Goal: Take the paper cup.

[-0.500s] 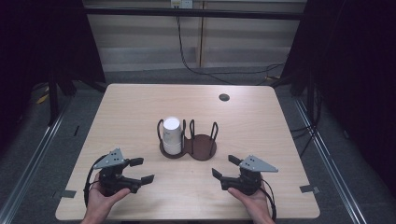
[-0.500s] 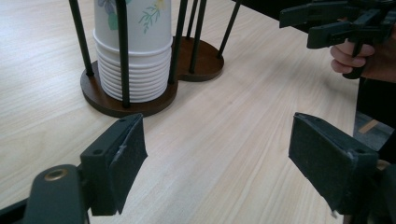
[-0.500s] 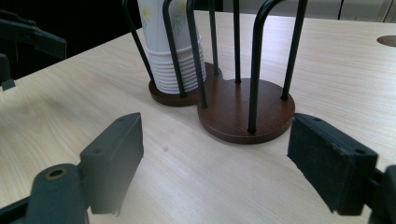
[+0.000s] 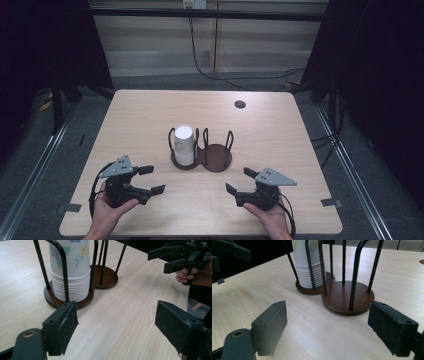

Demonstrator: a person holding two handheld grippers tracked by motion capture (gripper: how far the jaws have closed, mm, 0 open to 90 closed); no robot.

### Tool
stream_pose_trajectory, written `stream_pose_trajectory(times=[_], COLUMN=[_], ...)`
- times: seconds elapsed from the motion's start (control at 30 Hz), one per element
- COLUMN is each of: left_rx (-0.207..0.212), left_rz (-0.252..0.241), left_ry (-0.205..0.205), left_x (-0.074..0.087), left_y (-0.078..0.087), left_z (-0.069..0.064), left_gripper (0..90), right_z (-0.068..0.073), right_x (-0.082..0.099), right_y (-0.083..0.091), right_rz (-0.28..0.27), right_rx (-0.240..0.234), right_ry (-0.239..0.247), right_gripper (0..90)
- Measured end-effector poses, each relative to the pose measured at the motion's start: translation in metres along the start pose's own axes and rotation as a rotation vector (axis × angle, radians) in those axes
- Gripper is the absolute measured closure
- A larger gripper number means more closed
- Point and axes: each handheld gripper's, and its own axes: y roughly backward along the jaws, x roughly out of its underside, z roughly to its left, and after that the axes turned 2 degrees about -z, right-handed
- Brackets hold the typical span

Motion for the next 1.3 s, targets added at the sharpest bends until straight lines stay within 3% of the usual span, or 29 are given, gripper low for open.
stream_pose_trajectory(times=[0.2, 0.37, 0.67, 0.83, 1.3], left_rx=[0.002, -0.005, -0.007, -0.011, -0.018], left_rz=[-0.003, 0.030, 0.014, 0.031, 0.045], left_ry=[-0.005, -0.045, -0.064, -0.089, -0.105], left_x=[-0.013, -0.025, -0.041, -0.049, -0.072], left_y=[0.002, -0.005, -0.013, -0.014, -0.019], left_z=[0.001, 0.005, 0.007, 0.009, 0.018], left_gripper=[19.2, 19.9, 21.3, 22.1, 22.2], right_z=[0.001, 0.000, 0.000, -0.002, 0.000], right_x=[-0.001, -0.001, 0.000, 0.000, 0.000], right_y=[0.002, 0.001, 0.003, 0.004, 0.005], right_rz=[-0.001, -0.001, 0.009, 0.010, 0.016], right_rx=[-0.012, -0.016, -0.033, -0.036, -0.047], right_ry=[0.007, -0.005, -0.002, -0.006, -0.005], right_gripper=[15.3, 15.3, 15.4, 15.7, 15.6])
